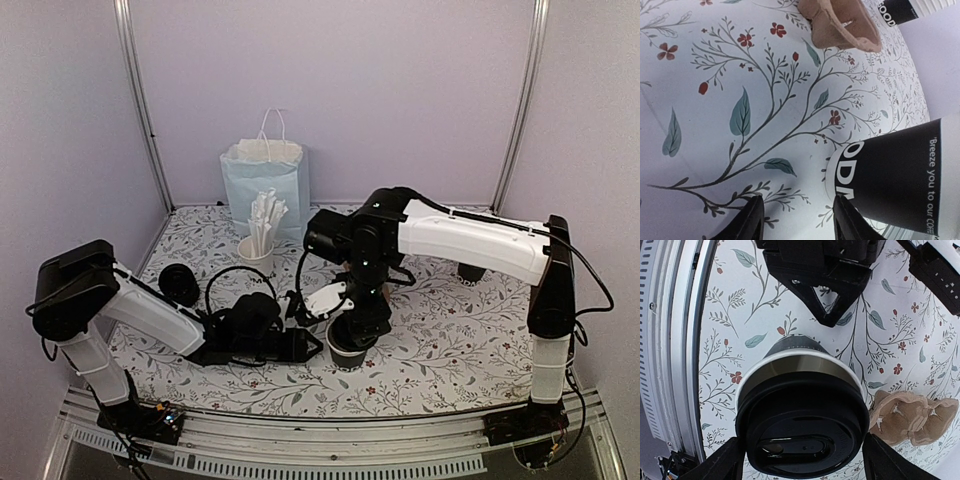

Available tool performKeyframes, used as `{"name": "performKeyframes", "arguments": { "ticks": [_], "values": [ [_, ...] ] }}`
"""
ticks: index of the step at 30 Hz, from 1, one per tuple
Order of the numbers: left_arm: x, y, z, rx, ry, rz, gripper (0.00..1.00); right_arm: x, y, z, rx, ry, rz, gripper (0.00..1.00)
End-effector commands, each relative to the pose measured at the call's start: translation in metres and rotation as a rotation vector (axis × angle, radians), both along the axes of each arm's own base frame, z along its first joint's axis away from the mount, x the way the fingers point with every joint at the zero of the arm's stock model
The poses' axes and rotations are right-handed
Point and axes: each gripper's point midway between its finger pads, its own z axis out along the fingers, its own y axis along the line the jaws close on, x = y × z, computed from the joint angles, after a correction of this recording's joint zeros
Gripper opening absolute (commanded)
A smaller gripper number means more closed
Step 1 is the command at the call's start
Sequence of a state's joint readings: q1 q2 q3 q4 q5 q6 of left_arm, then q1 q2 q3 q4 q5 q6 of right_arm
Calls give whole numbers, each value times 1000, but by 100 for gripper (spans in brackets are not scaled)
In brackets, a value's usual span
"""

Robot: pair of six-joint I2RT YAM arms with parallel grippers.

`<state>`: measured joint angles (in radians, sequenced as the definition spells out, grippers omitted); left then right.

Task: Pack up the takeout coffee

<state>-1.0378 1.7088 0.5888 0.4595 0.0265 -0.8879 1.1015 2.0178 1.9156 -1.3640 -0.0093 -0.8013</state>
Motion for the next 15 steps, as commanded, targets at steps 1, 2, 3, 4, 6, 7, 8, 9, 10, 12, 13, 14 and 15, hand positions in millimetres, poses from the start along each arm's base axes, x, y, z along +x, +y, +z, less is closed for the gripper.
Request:
{"name": "performKeyframes", "arguments": {
  "ticks": [1,2,3,4,6,7,8,9,10,12,13,14,15],
  "values": [
    [-1,-1,11,-35,-17,2,50,-3,1,-5,-14,6,8,84],
    [-1,0,11,-36,-18,3,49,-4,2,-4,-11,9,9,84],
    [0,0,11,-35,-18,4,50,-4,3,-4,-8,10,10,84],
    [0,0,11,-36,-18,5,49,-5,3,-3,-6,10,12,84],
    [-1,0,11,-36,-16,5,50,-5,4,-2,-3,10,11,85],
    [-1,0,11,-36,-14,7,50,-5,4,-1,-1,10,11,85],
    [-1,0,11,-37,-13,8,50,-6,3,0,2,9,11,86],
    [-1,0,11,-40,-13,6,50,-6,3,1,4,9,11,87],
    [-1,0,11,-41,-13,5,50,-6,3,1,5,9,11,87],
    [-1,-2,12,-45,-13,2,50,-6,2,2,5,7,10,88],
    [-1,-3,11,-45,-12,0,50,-6,3,2,7,6,9,88],
    [0,-4,11,-46,-14,-2,50,-6,3,2,7,6,7,88],
    [0,-5,12,-51,-13,-5,50,-6,2,1,4,7,6,88]
  ]
}}
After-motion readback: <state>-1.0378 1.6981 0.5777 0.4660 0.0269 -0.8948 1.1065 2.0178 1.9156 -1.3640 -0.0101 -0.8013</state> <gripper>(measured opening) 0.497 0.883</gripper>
